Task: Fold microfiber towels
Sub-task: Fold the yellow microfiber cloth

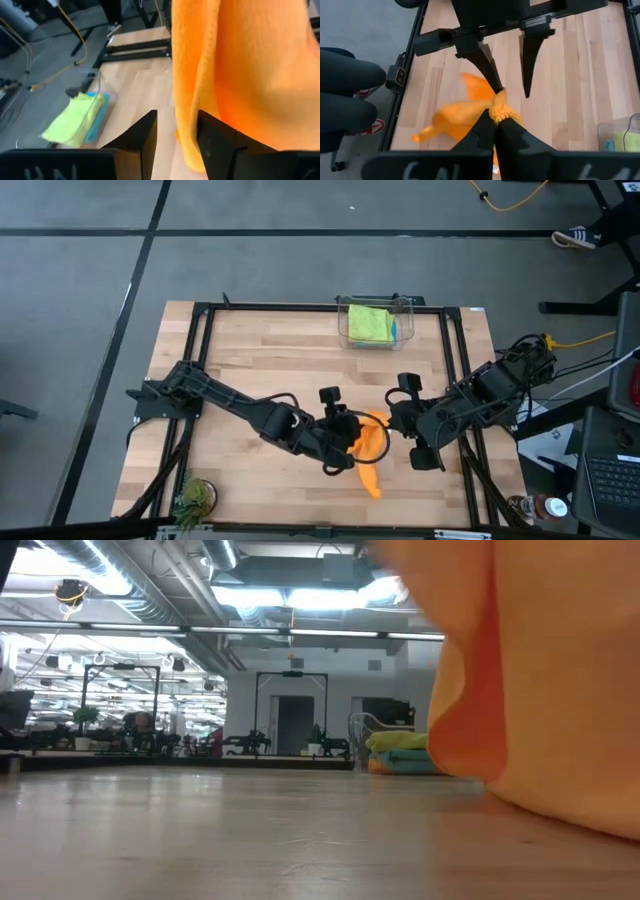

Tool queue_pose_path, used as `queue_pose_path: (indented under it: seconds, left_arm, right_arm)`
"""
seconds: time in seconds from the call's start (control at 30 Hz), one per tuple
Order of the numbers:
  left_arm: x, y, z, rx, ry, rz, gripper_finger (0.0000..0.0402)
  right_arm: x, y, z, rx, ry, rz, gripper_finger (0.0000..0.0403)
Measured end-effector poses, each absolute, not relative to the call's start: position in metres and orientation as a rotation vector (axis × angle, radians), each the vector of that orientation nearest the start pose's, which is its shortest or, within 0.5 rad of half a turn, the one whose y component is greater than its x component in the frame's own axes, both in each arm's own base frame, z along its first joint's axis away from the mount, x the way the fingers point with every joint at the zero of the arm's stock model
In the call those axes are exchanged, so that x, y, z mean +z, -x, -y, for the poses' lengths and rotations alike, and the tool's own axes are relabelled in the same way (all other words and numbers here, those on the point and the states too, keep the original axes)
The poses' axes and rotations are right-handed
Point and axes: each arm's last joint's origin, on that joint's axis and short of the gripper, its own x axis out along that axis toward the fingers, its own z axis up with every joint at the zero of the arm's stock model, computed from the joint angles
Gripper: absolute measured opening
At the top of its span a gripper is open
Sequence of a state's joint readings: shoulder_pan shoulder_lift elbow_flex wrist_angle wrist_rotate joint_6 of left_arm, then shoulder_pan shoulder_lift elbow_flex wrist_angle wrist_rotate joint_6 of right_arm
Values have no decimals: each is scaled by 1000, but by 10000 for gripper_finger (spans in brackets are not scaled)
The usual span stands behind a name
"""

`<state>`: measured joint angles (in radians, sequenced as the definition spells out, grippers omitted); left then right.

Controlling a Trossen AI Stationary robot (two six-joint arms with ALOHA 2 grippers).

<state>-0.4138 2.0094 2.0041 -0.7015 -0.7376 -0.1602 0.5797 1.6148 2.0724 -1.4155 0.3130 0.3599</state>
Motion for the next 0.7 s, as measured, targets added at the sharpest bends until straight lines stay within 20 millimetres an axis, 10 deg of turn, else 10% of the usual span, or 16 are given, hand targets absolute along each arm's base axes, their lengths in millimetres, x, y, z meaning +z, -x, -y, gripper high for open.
queue_pose_path:
  seconds: [0.7]
  left_arm:
    - [280, -421, 166, 322, -124, -885, 125]
  right_arm:
    - [451, -238, -146, 109, 69, -904, 3]
